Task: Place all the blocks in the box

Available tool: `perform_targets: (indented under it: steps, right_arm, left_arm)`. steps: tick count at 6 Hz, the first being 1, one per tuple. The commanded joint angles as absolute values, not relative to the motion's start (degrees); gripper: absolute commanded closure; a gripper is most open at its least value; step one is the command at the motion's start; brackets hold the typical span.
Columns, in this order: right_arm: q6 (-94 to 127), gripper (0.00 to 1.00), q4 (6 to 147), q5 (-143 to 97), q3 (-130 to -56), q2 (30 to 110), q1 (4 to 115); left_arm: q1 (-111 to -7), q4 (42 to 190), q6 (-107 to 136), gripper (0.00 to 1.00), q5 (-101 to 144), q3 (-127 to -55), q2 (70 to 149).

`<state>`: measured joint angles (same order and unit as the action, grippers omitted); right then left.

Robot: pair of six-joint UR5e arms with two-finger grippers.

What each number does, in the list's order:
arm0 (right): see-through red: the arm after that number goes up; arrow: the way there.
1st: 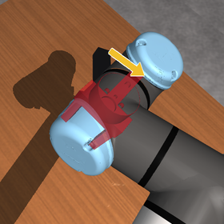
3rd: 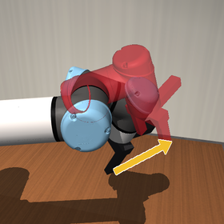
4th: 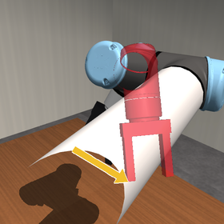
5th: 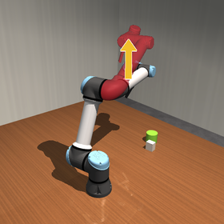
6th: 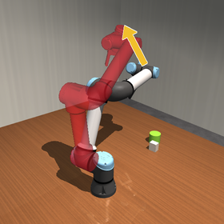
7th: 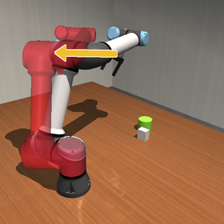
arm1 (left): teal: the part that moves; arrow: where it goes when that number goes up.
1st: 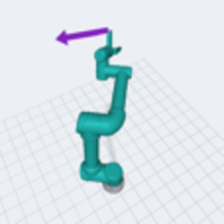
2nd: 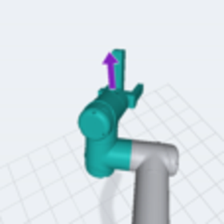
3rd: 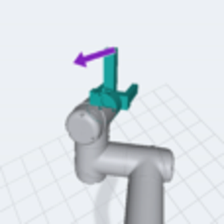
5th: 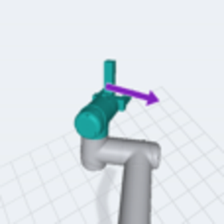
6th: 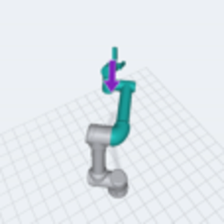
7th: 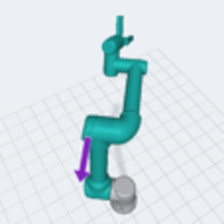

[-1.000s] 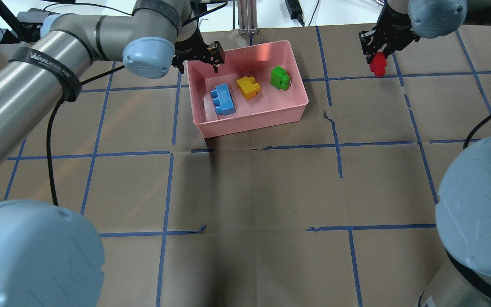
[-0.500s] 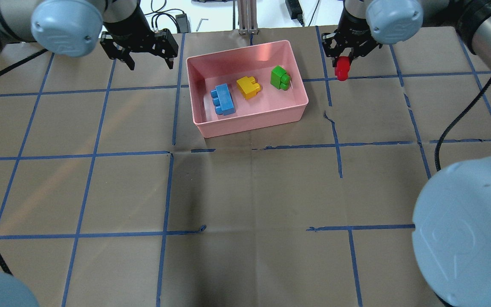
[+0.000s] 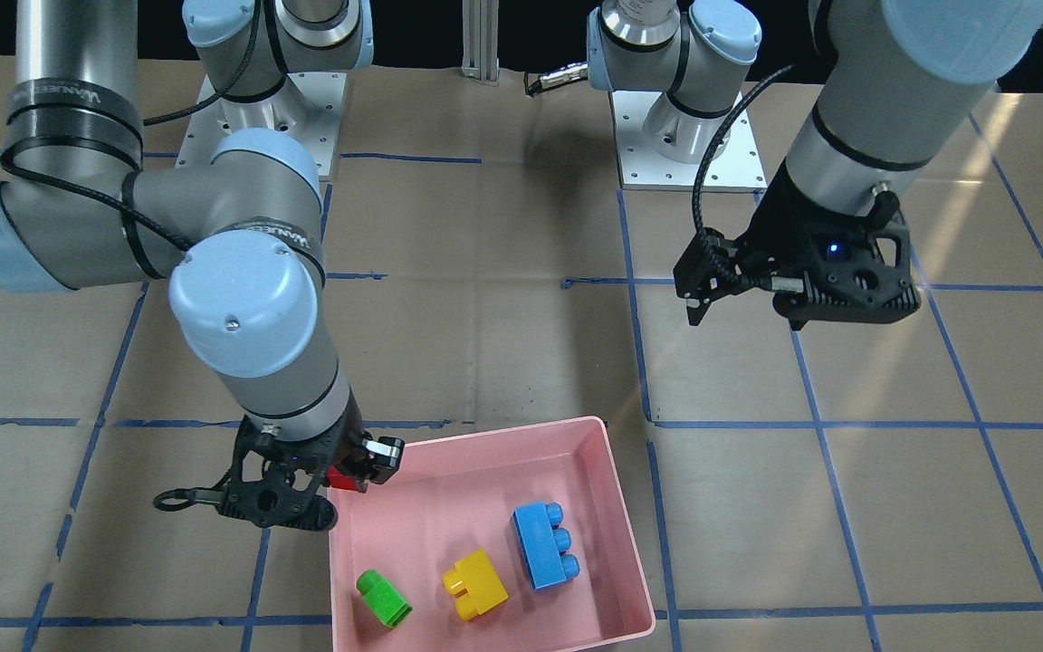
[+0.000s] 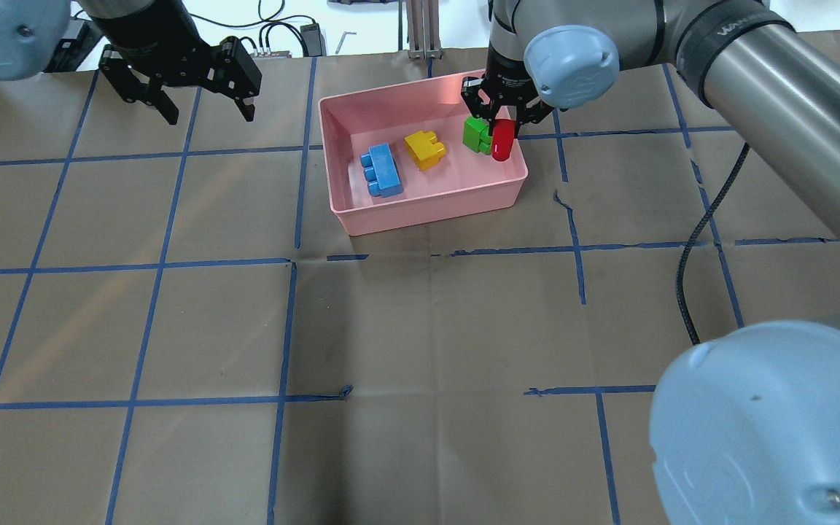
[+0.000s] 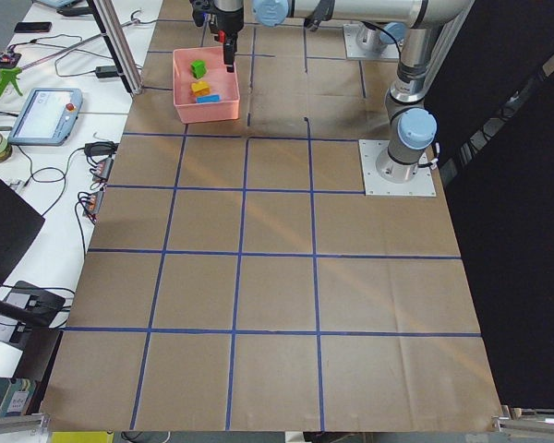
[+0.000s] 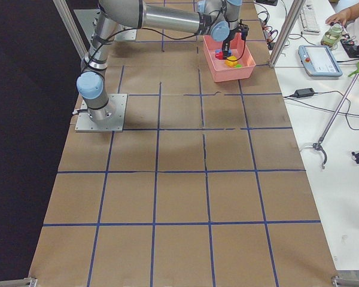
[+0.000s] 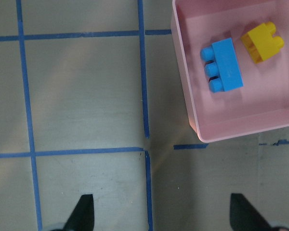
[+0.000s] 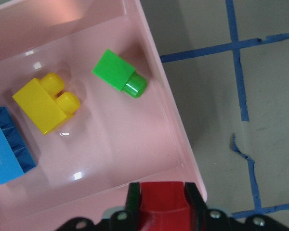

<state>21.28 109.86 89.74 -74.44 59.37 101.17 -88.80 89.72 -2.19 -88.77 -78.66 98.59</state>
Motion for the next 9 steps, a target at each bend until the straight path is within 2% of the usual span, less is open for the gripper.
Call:
perform_targets:
  steps: [1,2,3,5,6,8,9]
  right_arm:
    - [21.4,0.46,118.4,89.7,-74.4,55.9,102.1]
    - [21.2,0.16,118.7,89.8,-74.4,55.7,102.1]
    - [21.3,0.01,118.8,89.7,-74.4,55.8,102.1]
    - [21.3,0.01,117.5,90.0,-71.1,56.2,102.0]
    - [21.2,0.01,109.8,89.9,-68.8,58.5,101.2]
    - [15.8,0.01,94.9,90.3,-71.4,67.0,96.8]
    - [10.0,0.01,92.1,90.4,-75.8,73.0,94.2]
  left_arm:
    - [-87.8,92.6,-2.2,0.01,-88.9,-78.7,96.7]
    - [-87.5,93.0,-2.2,0.01,-90.3,-78.7,96.3]
    - [-87.6,93.0,-2.2,0.01,-91.3,-78.7,96.2]
    - [-87.5,92.9,-2.2,0.01,-91.4,-78.8,96.2]
    - [-87.5,92.9,-2.2,0.01,-91.3,-78.8,96.2]
    - [-87.5,92.9,-2.2,0.01,-91.4,-78.9,96.2]
    - [-87.5,92.9,-2.2,0.01,-91.4,-78.9,96.2]
